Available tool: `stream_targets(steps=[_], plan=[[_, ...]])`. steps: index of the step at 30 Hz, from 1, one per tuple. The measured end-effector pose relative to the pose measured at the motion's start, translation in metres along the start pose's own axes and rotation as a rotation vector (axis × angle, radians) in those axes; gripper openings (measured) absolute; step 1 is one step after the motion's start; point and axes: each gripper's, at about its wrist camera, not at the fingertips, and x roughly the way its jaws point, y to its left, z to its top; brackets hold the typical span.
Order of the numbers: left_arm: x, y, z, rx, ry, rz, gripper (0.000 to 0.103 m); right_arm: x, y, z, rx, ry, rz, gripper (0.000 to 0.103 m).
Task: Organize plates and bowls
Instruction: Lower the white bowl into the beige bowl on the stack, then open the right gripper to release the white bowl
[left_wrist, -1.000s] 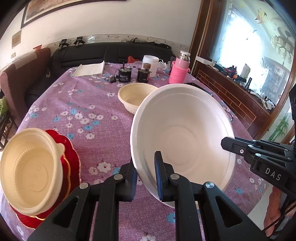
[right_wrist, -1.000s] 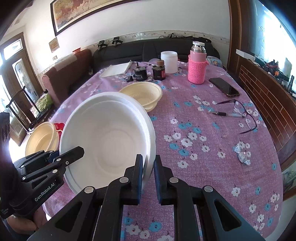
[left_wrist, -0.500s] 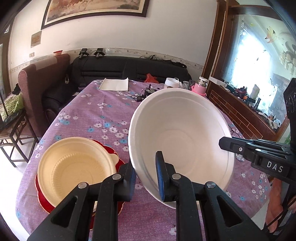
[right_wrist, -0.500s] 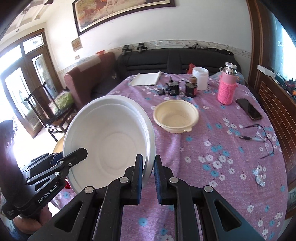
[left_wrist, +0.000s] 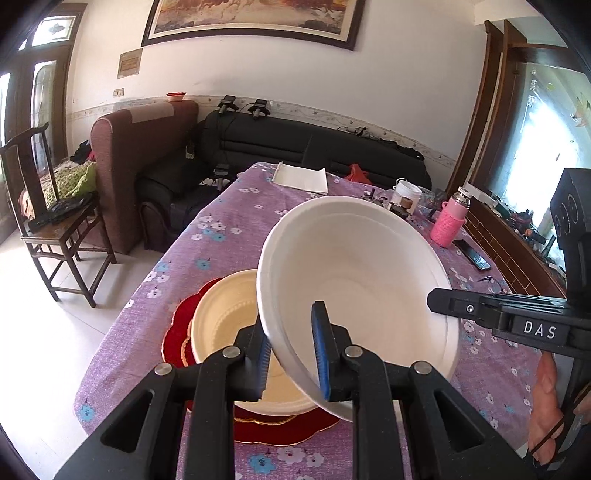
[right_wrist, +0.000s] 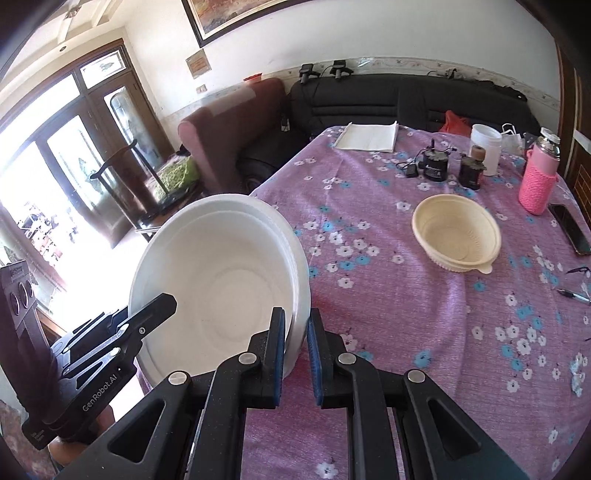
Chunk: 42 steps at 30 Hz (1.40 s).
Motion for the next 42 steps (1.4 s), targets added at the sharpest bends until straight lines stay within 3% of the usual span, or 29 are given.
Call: stream_targets(steps=[12,20,27,29,31,33,42], plan=[[0.014,0.041,-0.007,-0.085,0.034,0.045,0.019,0.057,0.015,0.004,0.043,0.143,0.064,0.014],[0.031,0.056,-0.011,-0.118,0.072,0.063,0.019,0.078,0.017,0.006,0.052,0.182,0.065,0.015],[0.032,0.065,-0.011,-0.139,0.070,0.078,0.019,0.081,0.017,0.007,0.041,0.181,0.046,0.016],[0.032,0.066,-0.009,-0.143,0.068,0.082,0.020,0.081,0.017,0.007,0.039,0.182,0.058,0.020],[0.030,0.066,-0.009,-0.144,0.064,0.084,0.021,0.081,0.018,0.007,0.027,0.181,0.059,0.033],[0.028,0.066,-0.008,-0.144,0.058,0.088,0.021,0.080,0.018,0.007,0.018,0.170,0.050,0.036],[0.009,0.049,-0.002,-0.113,0.006,0.075,0.025,0.047,-0.013,0.009,0.074,0.106,0.062,0.037]])
